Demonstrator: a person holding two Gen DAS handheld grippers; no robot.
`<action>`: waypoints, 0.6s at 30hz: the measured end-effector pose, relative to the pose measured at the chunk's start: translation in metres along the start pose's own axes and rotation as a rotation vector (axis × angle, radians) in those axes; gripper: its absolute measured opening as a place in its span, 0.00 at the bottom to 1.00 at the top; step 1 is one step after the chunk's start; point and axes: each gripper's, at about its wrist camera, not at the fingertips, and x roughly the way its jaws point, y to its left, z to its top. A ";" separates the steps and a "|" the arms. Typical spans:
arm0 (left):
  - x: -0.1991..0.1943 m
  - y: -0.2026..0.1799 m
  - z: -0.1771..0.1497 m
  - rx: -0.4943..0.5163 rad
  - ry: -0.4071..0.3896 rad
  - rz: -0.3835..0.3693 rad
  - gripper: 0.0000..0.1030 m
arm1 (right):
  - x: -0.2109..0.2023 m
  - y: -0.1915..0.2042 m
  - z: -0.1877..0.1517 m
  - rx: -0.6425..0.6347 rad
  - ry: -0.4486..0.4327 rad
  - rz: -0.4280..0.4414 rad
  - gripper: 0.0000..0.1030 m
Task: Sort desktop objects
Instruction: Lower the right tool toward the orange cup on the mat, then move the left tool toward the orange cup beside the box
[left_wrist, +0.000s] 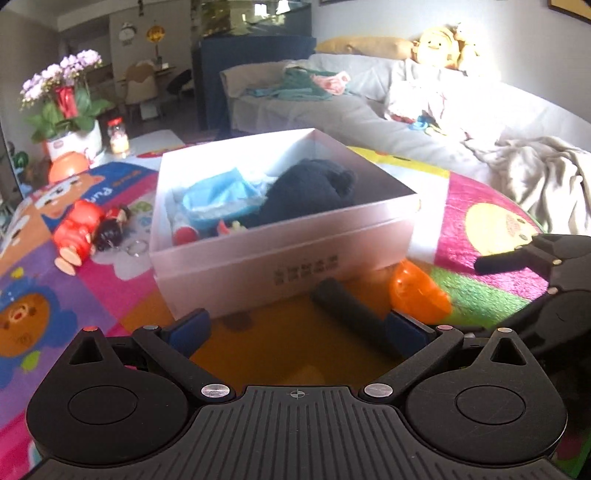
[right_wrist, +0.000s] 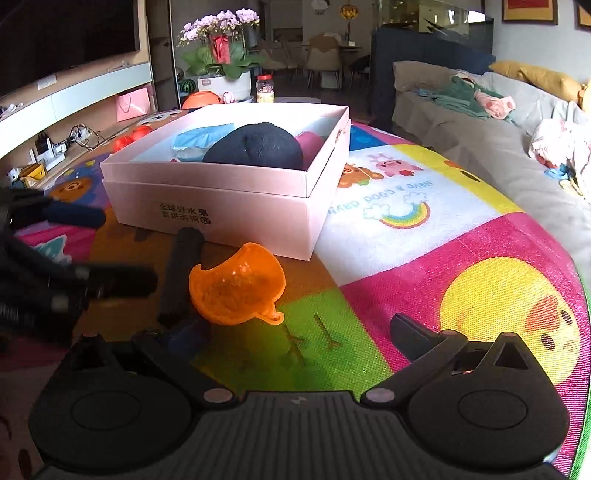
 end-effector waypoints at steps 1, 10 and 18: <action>-0.001 0.001 0.000 0.002 0.001 0.005 1.00 | 0.000 0.001 0.000 -0.004 0.000 0.001 1.00; -0.005 -0.001 0.003 0.041 0.005 0.015 1.00 | -0.009 -0.003 -0.007 -0.036 0.015 0.030 1.00; 0.013 -0.017 0.017 0.091 -0.054 -0.206 1.00 | -0.034 -0.010 -0.029 -0.081 0.009 0.101 1.00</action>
